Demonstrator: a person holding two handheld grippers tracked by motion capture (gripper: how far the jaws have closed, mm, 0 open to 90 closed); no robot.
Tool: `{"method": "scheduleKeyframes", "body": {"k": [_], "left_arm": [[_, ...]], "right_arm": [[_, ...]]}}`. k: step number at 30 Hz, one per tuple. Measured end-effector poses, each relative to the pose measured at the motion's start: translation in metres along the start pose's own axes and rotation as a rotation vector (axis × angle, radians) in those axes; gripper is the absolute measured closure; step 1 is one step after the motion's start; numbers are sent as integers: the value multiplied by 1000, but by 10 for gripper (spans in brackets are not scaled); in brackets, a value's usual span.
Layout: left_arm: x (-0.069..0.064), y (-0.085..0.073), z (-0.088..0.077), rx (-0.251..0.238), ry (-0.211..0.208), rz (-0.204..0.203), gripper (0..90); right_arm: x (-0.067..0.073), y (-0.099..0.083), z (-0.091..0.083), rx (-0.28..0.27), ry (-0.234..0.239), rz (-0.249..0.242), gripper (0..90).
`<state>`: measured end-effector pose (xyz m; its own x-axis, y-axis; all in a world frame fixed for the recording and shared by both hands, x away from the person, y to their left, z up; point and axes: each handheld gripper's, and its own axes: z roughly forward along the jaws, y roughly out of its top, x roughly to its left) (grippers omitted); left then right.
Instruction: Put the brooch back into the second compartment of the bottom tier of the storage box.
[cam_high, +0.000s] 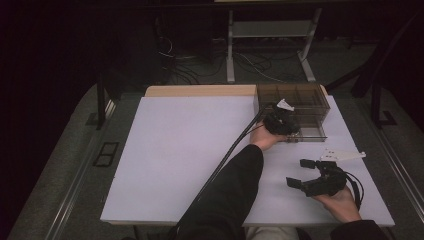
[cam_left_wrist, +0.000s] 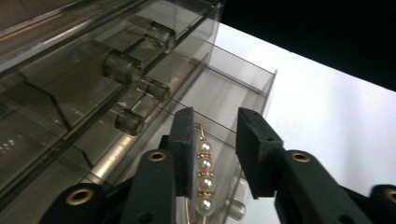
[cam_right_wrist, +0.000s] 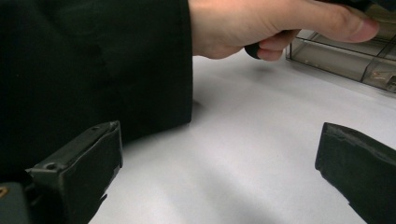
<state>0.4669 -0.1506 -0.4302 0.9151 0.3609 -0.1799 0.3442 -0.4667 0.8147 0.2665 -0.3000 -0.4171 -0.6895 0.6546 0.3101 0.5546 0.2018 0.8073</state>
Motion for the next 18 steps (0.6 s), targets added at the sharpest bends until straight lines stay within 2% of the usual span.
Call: {"method": "scheduleKeyframes", "body": {"k": [5,8,9,18], "left_arm": [[-2,3,-8,22,-28,-2,546],[-3,5,-15,25,-64,-22,493],[-3,5,-17,21,-73,-10,474],[-8,5,-45,33,-119,4,264]], "right_arm": [[0,0,0,0,-1,-1,5],[0,0,0,-1,-2,-1,5],[0,0,0,0,-2,-1,5],[0,0,0,1,-6,2,4]]}}
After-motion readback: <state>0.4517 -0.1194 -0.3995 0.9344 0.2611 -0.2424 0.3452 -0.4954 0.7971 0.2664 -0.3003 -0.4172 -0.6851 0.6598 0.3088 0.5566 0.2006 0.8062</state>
